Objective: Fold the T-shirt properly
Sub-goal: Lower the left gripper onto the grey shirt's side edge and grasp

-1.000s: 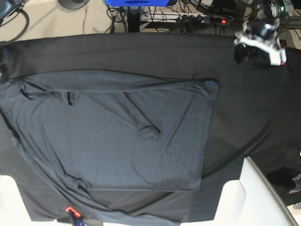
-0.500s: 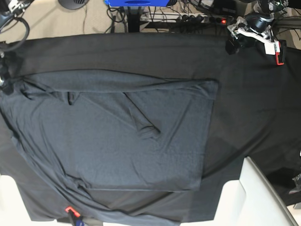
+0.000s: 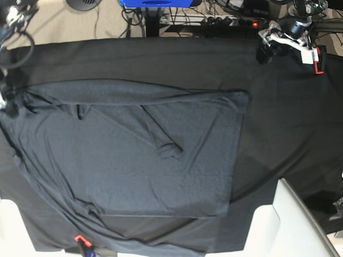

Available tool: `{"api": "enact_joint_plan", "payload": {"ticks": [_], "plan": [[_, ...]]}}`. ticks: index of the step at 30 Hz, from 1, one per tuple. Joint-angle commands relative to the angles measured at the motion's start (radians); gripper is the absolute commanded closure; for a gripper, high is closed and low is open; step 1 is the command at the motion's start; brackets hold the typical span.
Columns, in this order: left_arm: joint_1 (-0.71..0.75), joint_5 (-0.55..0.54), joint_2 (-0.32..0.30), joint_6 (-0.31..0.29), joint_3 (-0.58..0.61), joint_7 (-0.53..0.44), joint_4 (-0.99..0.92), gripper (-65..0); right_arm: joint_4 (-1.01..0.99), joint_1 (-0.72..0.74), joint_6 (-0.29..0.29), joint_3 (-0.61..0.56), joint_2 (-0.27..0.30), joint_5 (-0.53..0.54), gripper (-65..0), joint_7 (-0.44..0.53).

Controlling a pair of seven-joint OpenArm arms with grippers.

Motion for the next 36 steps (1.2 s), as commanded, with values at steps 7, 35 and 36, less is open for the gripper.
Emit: {"api": "enact_joint_plan", "payload": {"ticks": [7,35,36], "plan": [[-0.03,-0.021,-0.005,-0.01,0.004,-0.017,0.013,-52.0,-0.067,0.003,-0.023,-0.002,0.001,-0.055,-23.1,0.035],[-0.349,-0.019,0.057,-0.006,0.106,0.032,-0.326,-51.8,-0.059,0.0,-0.023,-0.004,0.003,-0.056,-0.2,0.03],[-0.356,-0.019,0.057,-0.006,0.107,0.032,-0.337,-51.8,-0.059,0.0,-0.023,-0.004,0.003,-0.058,-0.2,0.03]]}}
